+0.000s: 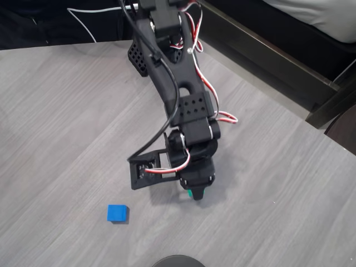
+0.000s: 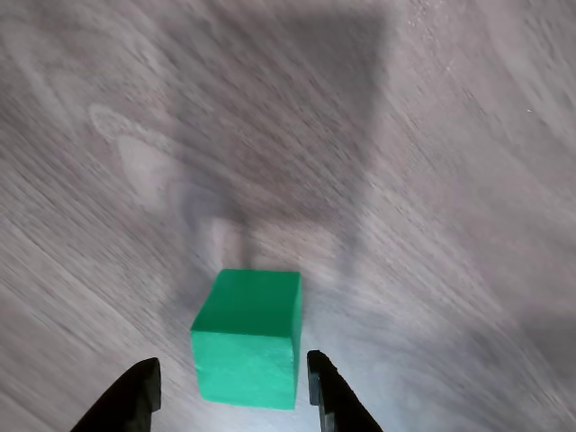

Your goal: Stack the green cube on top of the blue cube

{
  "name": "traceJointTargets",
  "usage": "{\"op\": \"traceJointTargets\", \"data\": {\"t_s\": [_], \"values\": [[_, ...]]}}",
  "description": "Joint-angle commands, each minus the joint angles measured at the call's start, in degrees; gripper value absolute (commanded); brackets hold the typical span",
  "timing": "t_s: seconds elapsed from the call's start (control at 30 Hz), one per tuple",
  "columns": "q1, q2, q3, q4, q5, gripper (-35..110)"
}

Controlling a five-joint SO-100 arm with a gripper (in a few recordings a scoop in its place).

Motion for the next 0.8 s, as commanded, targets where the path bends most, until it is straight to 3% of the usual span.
{"op": "traceJointTargets", "data": {"t_s": [0.0,0.1,0.4,0.77], "values": [[-0.09,-1.05,-3.43,-0.44,-0.26,18],[0.00,-4.04,-6.15,0.88,-0.26,0],[2.46,-1.67,-8.70,4.31,-0.26,0],[16.44,11.25,-9.93,9.23,-3.25,0]]}}
